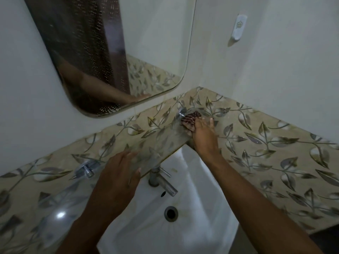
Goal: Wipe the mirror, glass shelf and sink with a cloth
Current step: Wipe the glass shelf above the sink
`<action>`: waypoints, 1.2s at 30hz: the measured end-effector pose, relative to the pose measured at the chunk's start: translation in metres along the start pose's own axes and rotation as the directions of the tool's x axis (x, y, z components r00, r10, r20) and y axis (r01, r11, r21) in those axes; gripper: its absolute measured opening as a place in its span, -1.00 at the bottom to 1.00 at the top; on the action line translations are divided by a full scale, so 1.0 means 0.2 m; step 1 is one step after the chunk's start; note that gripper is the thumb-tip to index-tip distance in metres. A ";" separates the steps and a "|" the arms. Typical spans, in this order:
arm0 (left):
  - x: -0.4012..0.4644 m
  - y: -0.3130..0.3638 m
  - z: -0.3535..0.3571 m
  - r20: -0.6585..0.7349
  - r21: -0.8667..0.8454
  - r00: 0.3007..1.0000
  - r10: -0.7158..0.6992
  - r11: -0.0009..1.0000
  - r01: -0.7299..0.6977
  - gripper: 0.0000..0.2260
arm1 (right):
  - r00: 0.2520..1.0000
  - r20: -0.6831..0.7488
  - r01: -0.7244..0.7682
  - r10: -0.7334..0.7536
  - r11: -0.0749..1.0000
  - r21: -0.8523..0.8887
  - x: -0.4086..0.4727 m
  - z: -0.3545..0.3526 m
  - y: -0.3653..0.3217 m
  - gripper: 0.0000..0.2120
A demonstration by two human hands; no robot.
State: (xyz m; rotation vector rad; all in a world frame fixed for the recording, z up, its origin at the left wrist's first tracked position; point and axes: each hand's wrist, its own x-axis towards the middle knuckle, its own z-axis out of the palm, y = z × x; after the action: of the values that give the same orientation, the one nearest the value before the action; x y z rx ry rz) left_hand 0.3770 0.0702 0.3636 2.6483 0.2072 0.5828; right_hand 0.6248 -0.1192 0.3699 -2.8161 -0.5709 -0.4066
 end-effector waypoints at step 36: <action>-0.65 -0.24 -0.44 -0.174 -0.035 0.936 -0.308 0.951 0.306 -0.66 | 0.886 -0.109 0.451 -0.452 0.779 0.435 -1.03 0.04 -1.04 -0.39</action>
State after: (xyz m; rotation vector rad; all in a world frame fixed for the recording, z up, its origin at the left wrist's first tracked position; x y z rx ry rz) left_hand 0.2199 0.1160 0.3682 2.4848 0.6576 0.7089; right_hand 0.3585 -0.0022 0.3334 -2.2139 -1.1854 -0.3024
